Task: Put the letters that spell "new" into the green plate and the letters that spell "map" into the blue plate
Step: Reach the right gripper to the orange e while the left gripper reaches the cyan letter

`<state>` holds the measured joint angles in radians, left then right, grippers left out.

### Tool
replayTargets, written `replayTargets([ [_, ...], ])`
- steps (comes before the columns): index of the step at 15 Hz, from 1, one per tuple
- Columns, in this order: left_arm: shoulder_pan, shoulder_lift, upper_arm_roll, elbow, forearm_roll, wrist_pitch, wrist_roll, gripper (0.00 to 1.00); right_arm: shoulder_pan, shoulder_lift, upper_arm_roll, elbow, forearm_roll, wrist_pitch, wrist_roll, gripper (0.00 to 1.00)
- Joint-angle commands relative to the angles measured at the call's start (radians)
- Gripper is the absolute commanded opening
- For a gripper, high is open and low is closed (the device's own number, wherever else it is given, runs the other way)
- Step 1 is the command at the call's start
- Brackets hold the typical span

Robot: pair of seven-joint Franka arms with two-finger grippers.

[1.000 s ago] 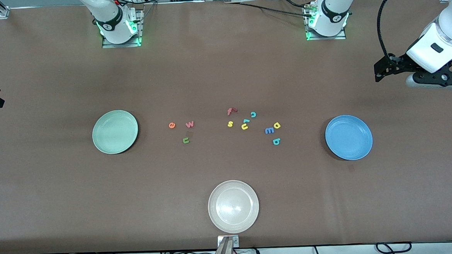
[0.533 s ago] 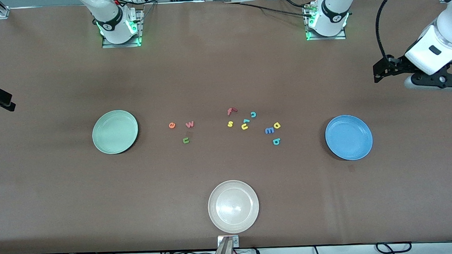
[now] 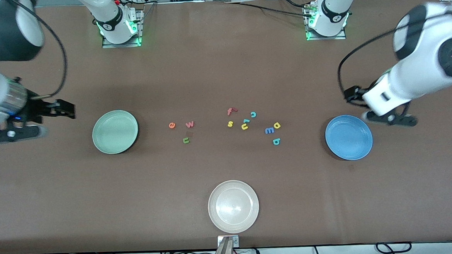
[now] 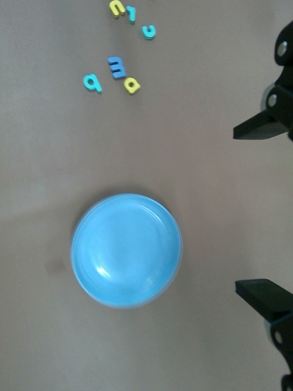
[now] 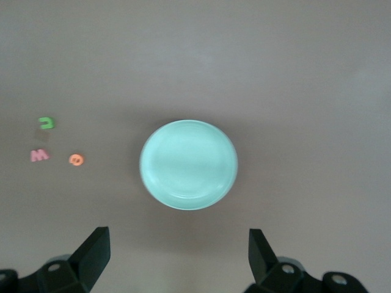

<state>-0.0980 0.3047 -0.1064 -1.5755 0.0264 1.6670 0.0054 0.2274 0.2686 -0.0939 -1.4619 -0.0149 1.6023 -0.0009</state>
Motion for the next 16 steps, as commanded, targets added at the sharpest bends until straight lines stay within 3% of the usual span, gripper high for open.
replayTargets([
  [1, -0.058, 0.166, -0.001, 0.094, 0.003, 0.095, -0.03, 1.0, 0.11, 0.076, -0.006, -0.005, 0.01, 0.033, 0.106, 1.0],
  [4, -0.084, 0.243, -0.002, 0.087, 0.004, 0.229, -0.161, 1.0, 0.2, 0.119, -0.006, -0.09, 0.007, 0.135, 0.25, 1.0],
  [7, -0.146, 0.301, -0.001, 0.08, 0.006, 0.29, -0.422, 1.0, 0.271, 0.135, -0.006, -0.227, 0.01, 0.296, 0.398, 1.0],
  [13, -0.233, 0.421, -0.001, 0.063, 0.02, 0.465, -0.47, 1.0, 0.36, 0.25, -0.004, -0.244, 0.013, 0.364, 0.659, 1.0],
  [16, -0.246, 0.462, 0.001, 0.034, 0.02, 0.563, -0.472, 0.97, 0.36, 0.29, -0.006, -0.242, 0.061, 0.406, 0.703, 0.92],
])
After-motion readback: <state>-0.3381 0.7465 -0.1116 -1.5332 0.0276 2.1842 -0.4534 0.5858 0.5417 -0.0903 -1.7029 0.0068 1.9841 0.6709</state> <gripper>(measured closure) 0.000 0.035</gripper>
